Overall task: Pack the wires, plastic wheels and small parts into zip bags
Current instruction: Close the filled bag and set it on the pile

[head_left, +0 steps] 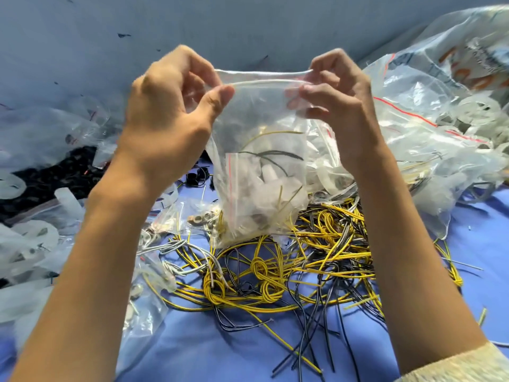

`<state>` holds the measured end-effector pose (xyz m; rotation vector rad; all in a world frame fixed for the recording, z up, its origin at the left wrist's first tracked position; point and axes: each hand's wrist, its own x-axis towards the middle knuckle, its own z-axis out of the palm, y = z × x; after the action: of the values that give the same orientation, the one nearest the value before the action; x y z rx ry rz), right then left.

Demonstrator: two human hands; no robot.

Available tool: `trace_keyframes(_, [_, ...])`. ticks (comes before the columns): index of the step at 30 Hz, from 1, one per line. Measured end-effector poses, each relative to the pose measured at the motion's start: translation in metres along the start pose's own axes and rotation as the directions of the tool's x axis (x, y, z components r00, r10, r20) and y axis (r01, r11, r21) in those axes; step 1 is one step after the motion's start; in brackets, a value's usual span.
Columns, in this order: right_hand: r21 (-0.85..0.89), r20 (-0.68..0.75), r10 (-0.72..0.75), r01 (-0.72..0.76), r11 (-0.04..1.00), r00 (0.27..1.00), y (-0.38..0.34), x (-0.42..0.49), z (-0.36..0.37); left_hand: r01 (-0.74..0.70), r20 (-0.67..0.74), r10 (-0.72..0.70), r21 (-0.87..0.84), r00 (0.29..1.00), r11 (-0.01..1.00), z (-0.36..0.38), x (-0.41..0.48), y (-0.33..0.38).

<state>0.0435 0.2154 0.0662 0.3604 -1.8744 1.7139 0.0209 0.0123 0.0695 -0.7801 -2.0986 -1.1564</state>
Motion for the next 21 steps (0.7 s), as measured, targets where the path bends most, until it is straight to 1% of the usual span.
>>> trace_keyframes(2, [-0.003,0.022,0.045,-0.045,0.999,0.999,0.002,-0.001,-0.002,0.044,0.04,-0.045,0.005,0.998,0.999,0.003,-0.001,-0.006])
trace_keyframes(4, [-0.011,-0.001,0.048,-0.048,0.999,0.999,0.003,-0.001,-0.004,0.114,0.056,-0.115,0.013,0.992,0.993,0.005,0.001,-0.014])
trace_keyframes(5, [-0.019,-0.015,0.044,-0.045,0.999,0.999,0.003,-0.001,-0.004,0.168,0.055,-0.167,-0.017,0.984,0.986,0.005,0.003,-0.017])
trace_keyframes(6, [-0.028,-0.025,0.045,-0.046,0.999,0.999,0.004,-0.001,-0.005,0.239,0.067,-0.234,-0.082,0.97,0.967,0.006,0.004,-0.019])
trace_keyframes(8, [-0.052,-0.04,0.064,-0.066,0.996,0.997,0.006,0.0,-0.006,0.404,0.139,-0.38,-0.257,0.915,0.878,0.006,0.004,-0.023])
trace_keyframes(10, [-0.077,-0.057,0.106,-0.11,0.991,0.993,0.007,0.001,-0.006,0.496,0.177,-0.464,-0.352,0.868,0.794,0.007,0.003,-0.025])
trace_keyframes(12, [-0.095,-0.063,0.136,-0.141,0.985,0.989,0.008,0.001,-0.005,0.509,0.139,-0.497,-0.395,0.856,0.765,0.007,0.003,-0.026])
trace_keyframes(15, [-0.083,-0.07,0.133,-0.138,0.987,0.989,0.008,0.001,-0.003,0.486,0.108,-0.491,-0.432,0.864,0.76,0.007,0.004,-0.027])
trace_keyframes(18, [-0.065,-0.09,0.142,-0.148,0.987,0.986,0.007,0.001,-0.002,0.488,0.127,-0.484,-0.434,0.866,0.758,0.005,0.003,-0.029])
trace_keyframes(21, [-0.075,-0.094,0.19,-0.198,0.977,0.977,0.009,0.001,-0.004,0.553,0.189,-0.523,-0.378,0.831,0.742,0.003,0.002,-0.034])
